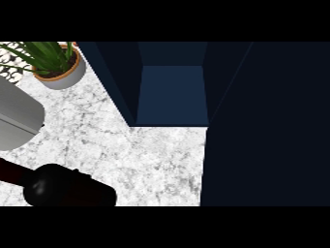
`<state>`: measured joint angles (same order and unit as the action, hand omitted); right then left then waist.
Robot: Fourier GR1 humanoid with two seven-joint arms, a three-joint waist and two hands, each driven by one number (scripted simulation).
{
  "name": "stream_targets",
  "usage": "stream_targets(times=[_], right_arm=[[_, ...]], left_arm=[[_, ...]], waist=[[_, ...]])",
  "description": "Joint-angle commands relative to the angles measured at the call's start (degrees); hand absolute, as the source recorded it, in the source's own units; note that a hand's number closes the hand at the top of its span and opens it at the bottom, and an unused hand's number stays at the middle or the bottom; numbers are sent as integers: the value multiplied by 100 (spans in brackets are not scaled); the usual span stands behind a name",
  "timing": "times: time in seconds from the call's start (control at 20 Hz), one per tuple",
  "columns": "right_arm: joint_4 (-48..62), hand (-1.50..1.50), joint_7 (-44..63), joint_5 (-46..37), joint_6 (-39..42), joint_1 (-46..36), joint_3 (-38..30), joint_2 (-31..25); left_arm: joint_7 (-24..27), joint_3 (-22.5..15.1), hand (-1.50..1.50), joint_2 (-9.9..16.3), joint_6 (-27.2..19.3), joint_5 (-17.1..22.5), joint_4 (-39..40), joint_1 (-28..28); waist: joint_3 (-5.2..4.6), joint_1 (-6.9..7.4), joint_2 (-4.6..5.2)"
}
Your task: Pick up the wine, place it into the cabinet and close the cabinet
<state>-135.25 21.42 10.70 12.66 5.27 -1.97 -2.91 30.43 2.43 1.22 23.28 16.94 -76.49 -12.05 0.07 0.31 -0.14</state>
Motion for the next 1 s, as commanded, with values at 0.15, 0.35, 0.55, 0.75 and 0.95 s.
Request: stream_targets(times=[0.15, 0.35, 0.55, 0.75, 0.95], right_arm=[[173, -150, -412, -491, -60, 312, 615, 277], [-241, -150, 255, 371, 71, -55, -227, -185], [207, -150, -101, 119, 113, -83, -54, -48], [172, -150, -115, -337, -58, -4, 325, 160], [120, -150, 7, -97, -28, -38, 261, 124]], left_arm=[[-1176, -586, 150, -118, -635, 470, -1930, -441], [-981, -842, 150, -120, -1292, 365, -1581, 287], [-1398, -1527, 150, -121, -2279, 400, -2087, 479], [-2051, -1395, 150, -121, -2694, 625, -1978, 1325], [-1619, -1690, 150, -121, -3333, 377, -1516, 1900]], waist=[[-3, -10, 2], [-7, -47, 8], [-6, -41, 10], [-7, -60, 14], [-8, -73, 18]])
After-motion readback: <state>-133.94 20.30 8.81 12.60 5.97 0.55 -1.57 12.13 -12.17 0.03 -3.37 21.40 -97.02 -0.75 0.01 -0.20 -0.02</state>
